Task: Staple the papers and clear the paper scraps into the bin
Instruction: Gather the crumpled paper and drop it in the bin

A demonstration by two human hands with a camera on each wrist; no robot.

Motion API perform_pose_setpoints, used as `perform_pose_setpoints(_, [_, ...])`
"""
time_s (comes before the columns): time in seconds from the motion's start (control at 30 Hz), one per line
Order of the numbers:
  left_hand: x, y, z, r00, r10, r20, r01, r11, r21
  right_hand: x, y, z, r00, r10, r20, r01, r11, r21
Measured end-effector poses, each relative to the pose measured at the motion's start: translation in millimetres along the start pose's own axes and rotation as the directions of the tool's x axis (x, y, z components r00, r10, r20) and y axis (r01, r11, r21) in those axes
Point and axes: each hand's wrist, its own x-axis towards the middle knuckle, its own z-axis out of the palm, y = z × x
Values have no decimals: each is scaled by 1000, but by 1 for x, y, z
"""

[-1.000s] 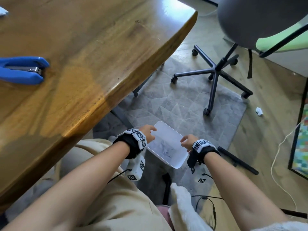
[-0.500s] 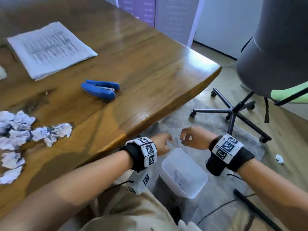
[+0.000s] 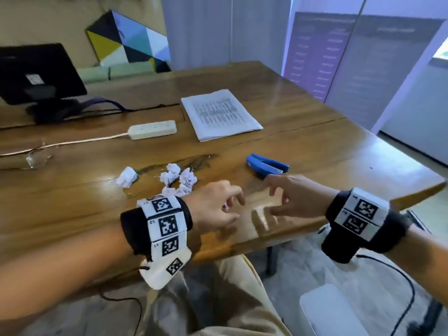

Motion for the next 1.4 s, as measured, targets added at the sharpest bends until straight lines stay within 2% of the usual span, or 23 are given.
perform_pose_setpoints(0.1, [-25, -45, -12, 976, -203, -81, 213, 968, 135, 28, -26, 12, 997, -44, 69, 45, 999, -16])
perform_pose_setpoints(0.2, [-43, -73, -18, 913, -408, -1, 406, 907, 111, 53, -48, 19, 991, -40, 130, 43, 999, -24])
perform_pose_setpoints(0.27, [-52, -83, -18, 887, -458, 65, 453, 888, 77, 67, -61, 23, 989, -38, 145, 37, 999, 12])
perform_pose_setpoints(0.43, [-56, -90, -6, 900, -418, 128, 407, 908, 101, 89, -88, 28, 984, -79, 159, 75, 997, 33])
perform_pose_setpoints(0.63, [-48, -95, -10, 948, -319, 26, 316, 945, 84, 102, -101, 33, 983, -157, 94, 161, 986, -44])
perform_pose_setpoints(0.77, [-52, -105, -22, 947, -310, -79, 312, 950, 12, 104, -97, 26, 992, -99, 77, 98, 995, 20])
perform_pose_setpoints(0.97, [-62, -133, -60, 898, -368, -240, 340, 928, -151, 126, -94, 5, 998, -57, -13, 58, 969, 242])
perform_pose_setpoints(1.03, [-62, -144, -72, 869, -398, -294, 377, 917, -130, 135, -100, -2, 997, -75, -25, 79, 954, 290])
perform_pose_setpoints(1.1, [-59, -154, -80, 837, -450, -312, 445, 891, -92, 144, -107, -5, 995, -100, -20, 101, 959, 263])
perform_pose_setpoints(1.2, [-51, -167, -85, 795, -538, -279, 542, 837, -70, 155, -120, -3, 997, -74, 7, 71, 980, 185])
perform_pose_setpoints(1.27, [-47, -173, -84, 786, -570, -238, 574, 817, -59, 162, -126, 1, 997, -70, 42, 65, 992, 109])
perform_pose_setpoints(1.4, [-39, -177, -80, 788, -588, -183, 591, 806, -42, 166, -132, 7, 971, -88, 224, 64, 992, 112])
